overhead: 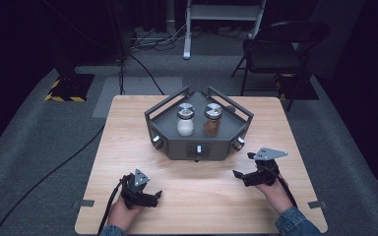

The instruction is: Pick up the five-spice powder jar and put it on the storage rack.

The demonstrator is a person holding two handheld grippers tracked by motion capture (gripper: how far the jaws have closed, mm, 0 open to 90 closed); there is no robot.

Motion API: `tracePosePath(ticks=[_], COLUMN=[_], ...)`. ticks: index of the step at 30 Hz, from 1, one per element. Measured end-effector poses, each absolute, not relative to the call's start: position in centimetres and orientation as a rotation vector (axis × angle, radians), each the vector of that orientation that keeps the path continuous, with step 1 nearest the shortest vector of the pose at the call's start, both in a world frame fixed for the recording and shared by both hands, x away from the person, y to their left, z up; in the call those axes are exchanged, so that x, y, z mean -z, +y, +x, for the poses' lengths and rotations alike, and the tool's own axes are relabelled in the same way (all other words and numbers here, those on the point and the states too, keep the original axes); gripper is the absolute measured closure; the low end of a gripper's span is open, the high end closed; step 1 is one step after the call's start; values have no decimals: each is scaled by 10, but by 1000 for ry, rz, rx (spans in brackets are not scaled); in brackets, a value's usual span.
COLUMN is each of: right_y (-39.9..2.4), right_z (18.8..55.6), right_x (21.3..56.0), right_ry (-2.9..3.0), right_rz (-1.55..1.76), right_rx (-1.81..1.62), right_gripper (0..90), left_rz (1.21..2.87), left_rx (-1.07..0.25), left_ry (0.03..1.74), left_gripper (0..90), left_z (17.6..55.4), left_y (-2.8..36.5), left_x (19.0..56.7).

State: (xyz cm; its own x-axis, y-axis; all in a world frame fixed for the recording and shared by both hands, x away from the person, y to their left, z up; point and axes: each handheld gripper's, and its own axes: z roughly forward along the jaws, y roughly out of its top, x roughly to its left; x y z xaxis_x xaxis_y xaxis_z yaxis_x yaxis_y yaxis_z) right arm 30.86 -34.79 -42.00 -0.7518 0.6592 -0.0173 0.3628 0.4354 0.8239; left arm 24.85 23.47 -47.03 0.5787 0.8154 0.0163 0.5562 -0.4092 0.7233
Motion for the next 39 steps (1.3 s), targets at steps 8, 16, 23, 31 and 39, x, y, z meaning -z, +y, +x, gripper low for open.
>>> tracePosePath(ticks=[8, 16, 23, 31, 39], right_y=[-347, -350, -346, -346, -346], right_z=[307, 303, 299, 299, 299], right_x=[438, 453, 462, 462, 462], right_ry=[2401, 2427, 2423, 2425, 2425], right_rz=[938, 974, 945, 943, 943], right_rx=[-1153, -1093, -1035, -1037, -1036], right_gripper=[39, 39, 33, 30, 30], left_rz=[2124, 2123, 2123, 2123, 2122], left_rx=[-486, -486, -486, -487, -487], left_ry=[1088, 1091, 1089, 1090, 1090], left_gripper=[5, 5, 4, 4, 4], left_z=[248, 248, 248, 249, 249], left_y=[235, 234, 234, 234, 234], left_x=[470, 470, 470, 470, 470])
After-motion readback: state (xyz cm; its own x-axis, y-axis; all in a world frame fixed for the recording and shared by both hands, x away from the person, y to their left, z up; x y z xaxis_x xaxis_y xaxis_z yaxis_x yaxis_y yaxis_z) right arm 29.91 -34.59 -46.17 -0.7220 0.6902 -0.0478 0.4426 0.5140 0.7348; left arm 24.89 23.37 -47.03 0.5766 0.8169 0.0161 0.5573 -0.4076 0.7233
